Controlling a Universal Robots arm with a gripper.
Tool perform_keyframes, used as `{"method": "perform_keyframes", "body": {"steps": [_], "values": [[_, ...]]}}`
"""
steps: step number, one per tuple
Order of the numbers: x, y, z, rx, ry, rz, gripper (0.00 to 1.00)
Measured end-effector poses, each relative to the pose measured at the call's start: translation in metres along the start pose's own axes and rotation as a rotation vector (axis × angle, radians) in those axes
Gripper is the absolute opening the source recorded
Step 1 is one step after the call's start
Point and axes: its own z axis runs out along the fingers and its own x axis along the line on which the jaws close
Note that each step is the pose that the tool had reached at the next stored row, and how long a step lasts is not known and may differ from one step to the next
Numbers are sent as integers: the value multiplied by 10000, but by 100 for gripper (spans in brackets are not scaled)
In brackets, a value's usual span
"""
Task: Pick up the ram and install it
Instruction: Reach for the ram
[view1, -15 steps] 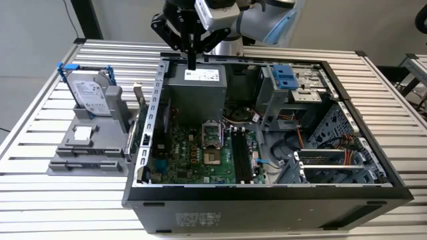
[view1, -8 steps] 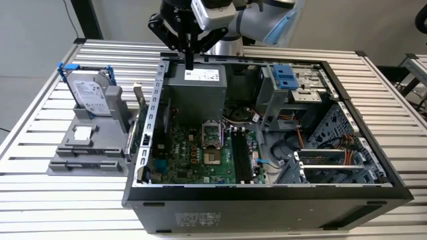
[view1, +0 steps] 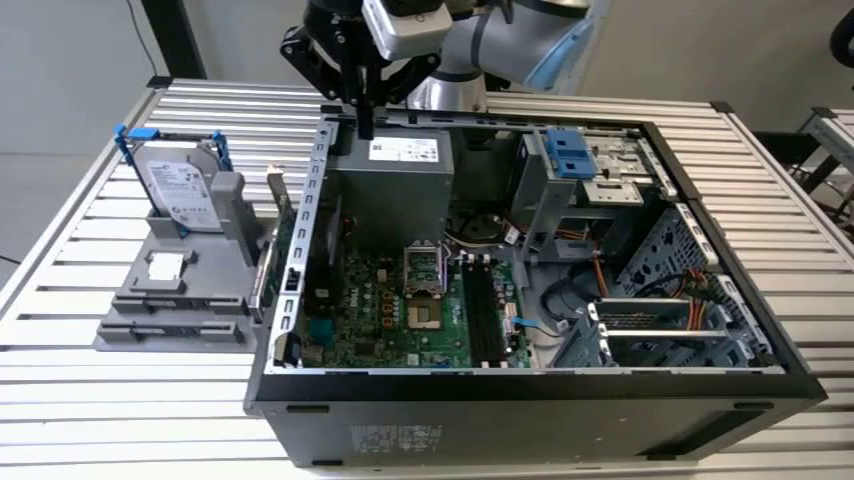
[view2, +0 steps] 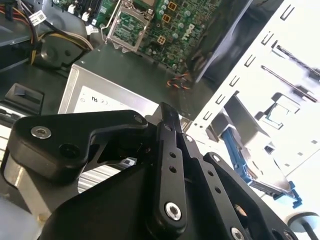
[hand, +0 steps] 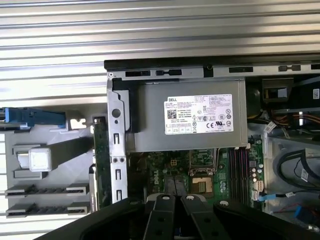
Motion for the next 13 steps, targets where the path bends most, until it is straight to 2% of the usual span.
{"method": "perform_keyframes", "body": {"steps": [6,13], "values": [[47,-4,-1,0,0,0,0],[140,-10,-3,0,0,0,0]]}}
